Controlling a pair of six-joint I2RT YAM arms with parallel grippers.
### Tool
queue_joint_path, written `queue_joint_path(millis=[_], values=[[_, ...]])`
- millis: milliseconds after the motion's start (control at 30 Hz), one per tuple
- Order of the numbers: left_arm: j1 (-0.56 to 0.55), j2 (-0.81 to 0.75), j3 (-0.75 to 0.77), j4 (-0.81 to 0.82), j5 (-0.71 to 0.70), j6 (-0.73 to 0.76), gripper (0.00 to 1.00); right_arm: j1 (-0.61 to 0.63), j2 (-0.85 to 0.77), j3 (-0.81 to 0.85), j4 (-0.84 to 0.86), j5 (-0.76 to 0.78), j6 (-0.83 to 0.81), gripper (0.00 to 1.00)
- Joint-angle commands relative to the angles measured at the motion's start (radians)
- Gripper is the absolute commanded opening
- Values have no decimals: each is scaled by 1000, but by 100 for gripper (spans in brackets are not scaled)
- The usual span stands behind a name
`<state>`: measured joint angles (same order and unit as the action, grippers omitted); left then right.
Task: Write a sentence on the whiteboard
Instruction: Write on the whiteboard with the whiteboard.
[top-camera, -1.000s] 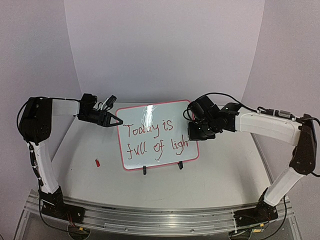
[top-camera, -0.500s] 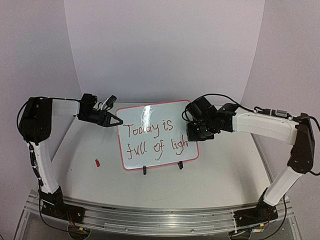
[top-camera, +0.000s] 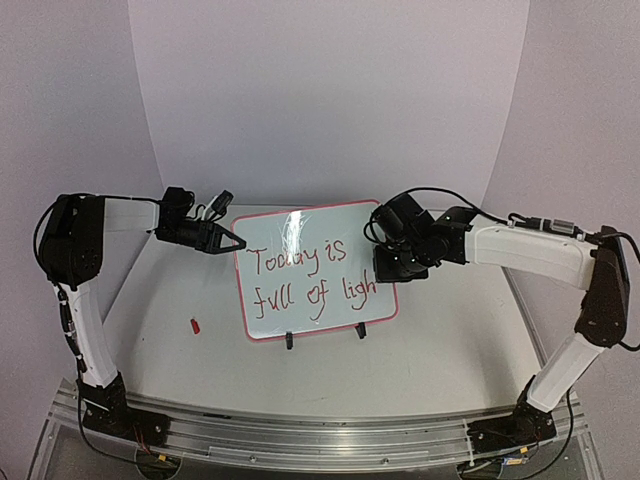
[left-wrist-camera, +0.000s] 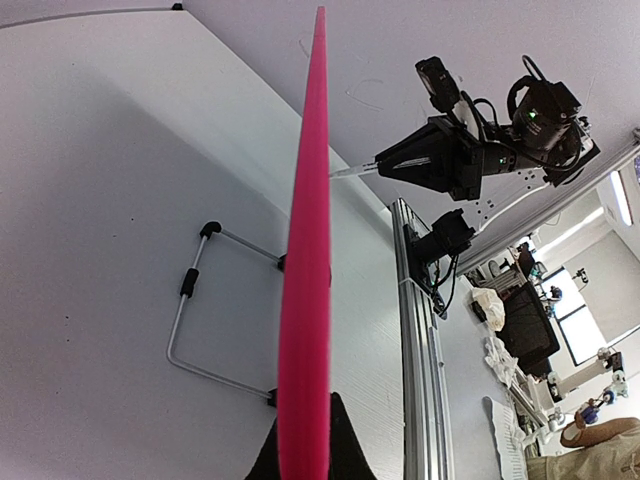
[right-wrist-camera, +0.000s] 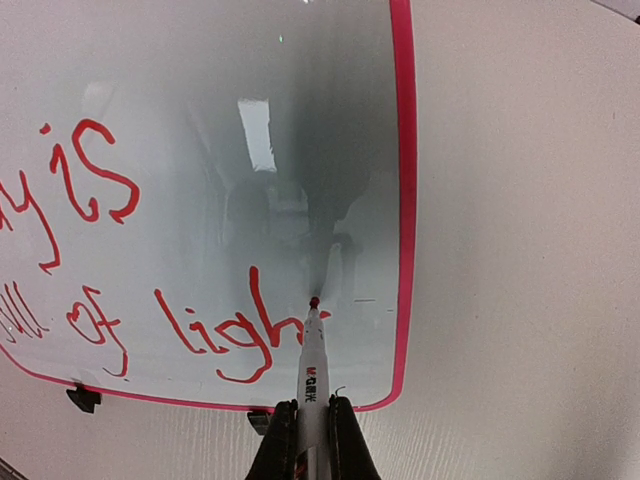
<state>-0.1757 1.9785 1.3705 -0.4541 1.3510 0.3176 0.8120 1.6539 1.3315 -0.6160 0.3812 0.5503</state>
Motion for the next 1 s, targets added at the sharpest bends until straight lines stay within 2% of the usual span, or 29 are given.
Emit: queue_joint_path(millis=[0,533,967], values=[[-34,33,-6,-17,-118,81,0,-8,12,-12,-28,-8,15,0],[-34,35,-5,-18,-122,80,0,-7,12,-40,-42,-21,33,0],[-34,37,-4,-20,-122,80,0,-7,-9,6,-40,73,0,0]])
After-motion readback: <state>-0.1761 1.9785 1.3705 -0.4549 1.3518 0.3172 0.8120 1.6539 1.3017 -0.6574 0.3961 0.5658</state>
